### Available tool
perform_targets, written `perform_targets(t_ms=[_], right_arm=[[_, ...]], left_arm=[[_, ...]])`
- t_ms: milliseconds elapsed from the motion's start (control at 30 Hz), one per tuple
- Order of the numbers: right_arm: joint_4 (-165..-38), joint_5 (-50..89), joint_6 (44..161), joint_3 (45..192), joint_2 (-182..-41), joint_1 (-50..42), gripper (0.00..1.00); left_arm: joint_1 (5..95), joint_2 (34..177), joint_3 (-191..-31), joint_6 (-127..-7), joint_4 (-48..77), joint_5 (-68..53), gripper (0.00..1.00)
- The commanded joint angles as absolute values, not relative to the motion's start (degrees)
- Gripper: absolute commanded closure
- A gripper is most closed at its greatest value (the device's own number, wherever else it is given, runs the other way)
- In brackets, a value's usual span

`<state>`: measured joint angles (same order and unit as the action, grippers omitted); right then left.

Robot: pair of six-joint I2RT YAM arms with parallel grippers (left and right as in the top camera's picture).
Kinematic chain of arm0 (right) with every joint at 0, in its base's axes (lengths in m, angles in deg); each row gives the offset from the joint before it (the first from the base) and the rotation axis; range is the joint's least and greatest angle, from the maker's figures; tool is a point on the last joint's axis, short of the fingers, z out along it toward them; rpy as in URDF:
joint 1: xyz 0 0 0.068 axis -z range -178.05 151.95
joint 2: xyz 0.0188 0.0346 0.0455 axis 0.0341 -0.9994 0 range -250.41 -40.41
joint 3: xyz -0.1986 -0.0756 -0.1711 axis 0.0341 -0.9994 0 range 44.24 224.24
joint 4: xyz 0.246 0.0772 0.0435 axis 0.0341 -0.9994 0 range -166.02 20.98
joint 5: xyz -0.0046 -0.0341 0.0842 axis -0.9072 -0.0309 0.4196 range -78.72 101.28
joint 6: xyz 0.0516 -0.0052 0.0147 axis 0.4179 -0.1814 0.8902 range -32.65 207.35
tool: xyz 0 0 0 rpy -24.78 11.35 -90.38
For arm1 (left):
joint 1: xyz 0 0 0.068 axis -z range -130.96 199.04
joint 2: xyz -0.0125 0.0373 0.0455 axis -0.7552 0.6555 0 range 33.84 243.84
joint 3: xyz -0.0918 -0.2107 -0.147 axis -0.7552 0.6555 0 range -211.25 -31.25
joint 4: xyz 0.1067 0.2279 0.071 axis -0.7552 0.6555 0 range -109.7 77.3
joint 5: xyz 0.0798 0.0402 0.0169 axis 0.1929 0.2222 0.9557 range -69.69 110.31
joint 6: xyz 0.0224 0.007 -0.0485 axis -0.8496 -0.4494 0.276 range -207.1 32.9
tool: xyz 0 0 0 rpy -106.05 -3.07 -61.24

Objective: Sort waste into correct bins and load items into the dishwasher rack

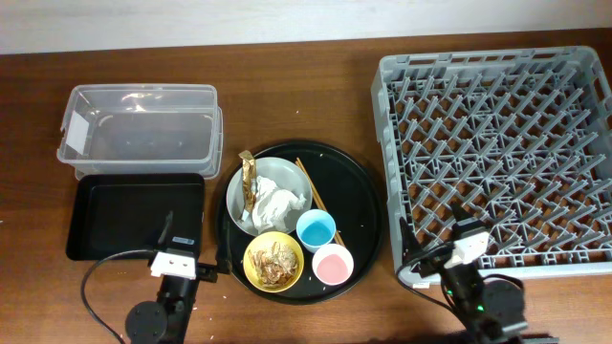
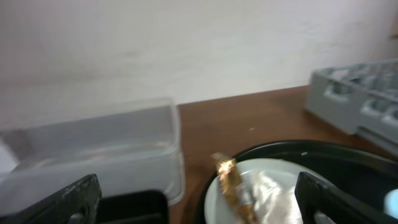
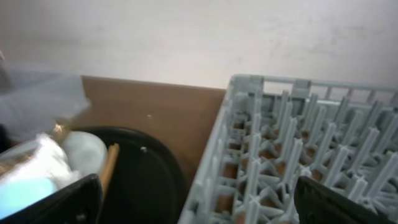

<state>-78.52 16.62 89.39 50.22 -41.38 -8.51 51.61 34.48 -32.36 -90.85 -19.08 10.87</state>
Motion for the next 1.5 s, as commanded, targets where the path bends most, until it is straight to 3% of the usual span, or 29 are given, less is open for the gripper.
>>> perform_targets(t_ms=[0, 100, 267, 367, 467, 567, 633, 700, 833, 900, 933, 967, 1100, 1133, 1233, 1300, 1367, 1467], right_arm=[[-86.24, 18.59, 93.85, 64.4, -43.85, -8.16, 0.02], [-102.1, 18.19, 93.87, 80.51, -53.68, -8.16, 0.02], [-125.51, 18.19, 93.83, 106.48, -79.56, -8.16, 0.02], [-129.32, 27.57, 94.29, 113.76, -89.25, -8.16, 0.02], [-128.77, 30.35, 95.77, 114.87, -92.9, -8.13, 0.02], [-128.07, 27.81, 102.2, 114.87, -93.27, -8.02, 0.01], [-128.05, 27.16, 104.17, 114.87, -93.29, -8.02, 0.01], [-128.42, 27.16, 104.41, 114.87, -93.27, -8.05, 0.01], [-129.84, 27.18, 105.92, 114.87, -93.29, -8.05, 0.01], [-129.82, 27.18, 105.92, 114.87, -93.27, -8.05, 0.01], [-129.82, 27.18, 105.92, 114.87, -93.29, -8.05, 0.01], [-129.77, 27.16, 105.92, 114.87, -93.29, -8.05, 0.01], [-129.75, 27.16, 105.87, 114.87, -93.29, -8.05, 0.02], [-129.75, 27.18, 105.85, 114.87, -93.29, -8.05, 0.01], [-128.81, 29.82, 104.28, 114.87, -93.6, -8.05, 0.0], [-124.24, 43.81, 97.85, 114.87, -95.04, -8.2, 0.05], [-118.58, 56.29, 96.76, 114.87, -98.67, -8.2, 0.07], [-110.63, 71.66, 94.68, 114.87, -104.81, -8.2, 0.07]], left_arm=[[51.76, 36.01, -40.18, -90.36, -18.68, 6.44, 0.01], [51.79, 44.67, -51.7, -89.14, -12.87, 5.87, 0.01], [51.79, 77.87, -86.43, -85.77, 22.56, 0.8, 0.01], [51.79, 93.93, -103.28, -84.73, 37.62, -4.01, 0.01], [52.27, 103.35, -106.84, -83.81, 36.79, -20.1, 0.01], [61.27, 111.27, -106.71, -83.79, 40.51, -10.24, 0.01], [71.44, 119.75, -106.49, -81.95, 40.37, 0.01, 0.21], [76.16, 126.83, -106.49, -77.95, 40.33, 5.58, 0.33], [80.24, 137.28, -106.52, -74.82, 39.15, 10.76, 0.46], [80.55, 138.78, -106.52, -73.19, 38.73, 12.88, 0.7], [80.53, 138.78, -106.52, -73.19, 38.38, 12.86, 0.88], [80.53, 138.59, -106.89, -73.19, 38.3, 12.71, 1.0], [76.72, 135.13, -116.68, -73.23, 45.99, 12.45, 1.0], [74.1, 133.45, -120.0, -75.09, 47.72, 8.6, 1.0], [65.12, 131.2, -125.27, -87.92, 48.2, -25.93, 1.0], [60.55, 131.22, -125.2, -92.99, 50.6, -44.14, 1.0], [59.76, 131.2, -125.16, -97.01, 55.89, -51.92, 1.0], [61.66, 131.2, -125.16, -97.38, 60.81, -52.42, 1.0]])
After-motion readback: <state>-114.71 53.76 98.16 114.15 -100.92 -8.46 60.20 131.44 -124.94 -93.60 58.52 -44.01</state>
